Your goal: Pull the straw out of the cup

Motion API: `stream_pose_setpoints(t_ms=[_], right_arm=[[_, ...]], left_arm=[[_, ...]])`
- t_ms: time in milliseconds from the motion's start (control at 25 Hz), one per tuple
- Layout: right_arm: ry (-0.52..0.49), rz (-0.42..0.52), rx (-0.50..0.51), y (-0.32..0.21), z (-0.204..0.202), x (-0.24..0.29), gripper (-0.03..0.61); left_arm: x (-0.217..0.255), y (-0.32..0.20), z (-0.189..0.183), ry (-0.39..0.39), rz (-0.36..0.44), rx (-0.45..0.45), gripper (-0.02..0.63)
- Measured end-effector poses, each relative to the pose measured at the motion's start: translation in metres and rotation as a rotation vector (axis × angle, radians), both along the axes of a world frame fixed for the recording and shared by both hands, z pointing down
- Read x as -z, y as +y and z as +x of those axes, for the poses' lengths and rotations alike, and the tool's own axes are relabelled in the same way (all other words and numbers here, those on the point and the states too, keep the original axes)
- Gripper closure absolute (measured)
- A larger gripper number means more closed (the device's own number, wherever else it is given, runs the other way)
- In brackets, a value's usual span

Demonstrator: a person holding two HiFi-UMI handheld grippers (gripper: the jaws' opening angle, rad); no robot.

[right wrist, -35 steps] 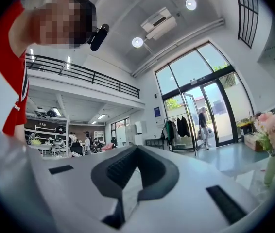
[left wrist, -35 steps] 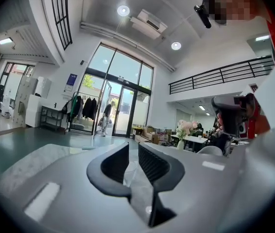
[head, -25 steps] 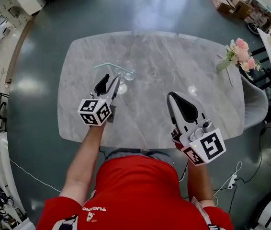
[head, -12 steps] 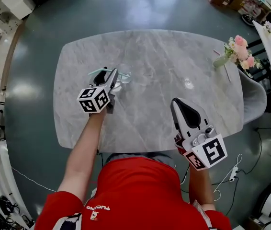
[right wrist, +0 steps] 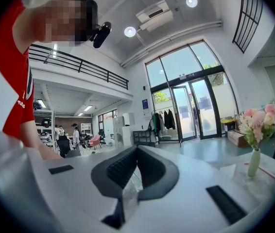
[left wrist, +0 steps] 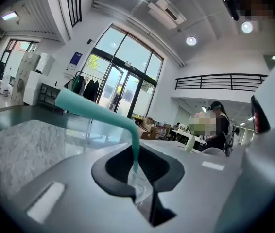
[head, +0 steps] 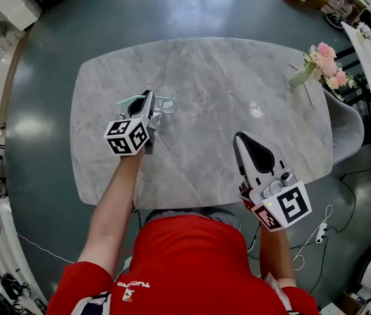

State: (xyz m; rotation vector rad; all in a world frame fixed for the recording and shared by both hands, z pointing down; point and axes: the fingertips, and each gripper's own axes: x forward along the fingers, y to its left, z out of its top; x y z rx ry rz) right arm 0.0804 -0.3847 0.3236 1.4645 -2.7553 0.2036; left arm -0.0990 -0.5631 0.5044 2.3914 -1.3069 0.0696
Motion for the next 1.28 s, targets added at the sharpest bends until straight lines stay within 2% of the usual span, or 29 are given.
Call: stream_pose_setpoints(t_ms=[280, 520, 760, 920, 1280], right_arm=[[-0.006, 0.016, 0.006, -0.001, -0.002, 0.003, 0.578], [-0.018, 0.03, 0.037, 0.0, -0.013, 0.005, 0.578], [-0.036, 0.054, 0.074, 0.005, -0.027, 0.009, 0.578], [-0.042, 0.071, 0.102, 0.01, -0.035, 0.012, 0.578], [-0.049, 0.082, 0.114, 0.019, -0.04, 0.015, 0.578]], left_arm=[[0.056, 0.027, -0.002, 0.02, 0.121, -0.017, 0.578], [0.119, 0.082, 0.006, 0.054, 0.255, -0.088, 0.578], [0.169, 0.137, 0.001, 0.107, 0.332, -0.084, 0.578], [0.189, 0.161, -0.003, 0.071, 0.388, -0.079, 0.578], [0.212, 0.193, -0.017, 0.046, 0.449, -0.051, 0.578]])
